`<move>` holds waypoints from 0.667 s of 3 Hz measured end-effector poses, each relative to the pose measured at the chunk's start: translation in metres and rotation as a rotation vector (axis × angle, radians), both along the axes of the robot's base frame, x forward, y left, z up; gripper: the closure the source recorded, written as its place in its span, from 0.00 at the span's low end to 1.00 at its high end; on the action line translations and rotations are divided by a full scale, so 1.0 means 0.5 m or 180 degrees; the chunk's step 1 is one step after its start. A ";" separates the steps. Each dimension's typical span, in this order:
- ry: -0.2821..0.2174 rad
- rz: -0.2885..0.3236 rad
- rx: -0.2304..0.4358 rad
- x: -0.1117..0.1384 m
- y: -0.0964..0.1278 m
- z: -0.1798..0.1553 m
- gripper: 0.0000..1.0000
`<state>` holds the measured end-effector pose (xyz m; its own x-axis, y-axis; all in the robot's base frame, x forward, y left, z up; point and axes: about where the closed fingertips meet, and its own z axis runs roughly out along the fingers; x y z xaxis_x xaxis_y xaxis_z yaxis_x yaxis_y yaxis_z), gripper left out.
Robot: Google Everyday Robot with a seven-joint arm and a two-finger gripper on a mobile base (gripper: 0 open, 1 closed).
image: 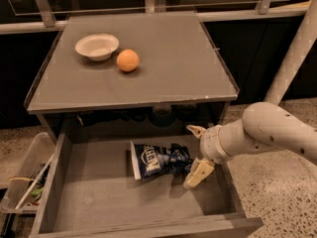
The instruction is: Pick blue chip bag from top drawer and place on counter
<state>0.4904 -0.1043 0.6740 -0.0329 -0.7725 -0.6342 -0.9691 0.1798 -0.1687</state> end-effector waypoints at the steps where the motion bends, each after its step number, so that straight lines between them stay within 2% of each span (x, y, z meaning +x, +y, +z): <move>1: 0.0036 0.0118 0.0092 0.023 0.042 -0.017 0.00; 2: 0.0132 0.0162 0.0187 0.033 0.066 -0.043 0.00</move>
Offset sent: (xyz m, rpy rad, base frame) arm 0.0237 0.0453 -0.0362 0.0949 0.0757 0.0628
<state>0.5068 -0.0713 0.6525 -0.0216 -0.7353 -0.6774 -0.9832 0.1384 -0.1189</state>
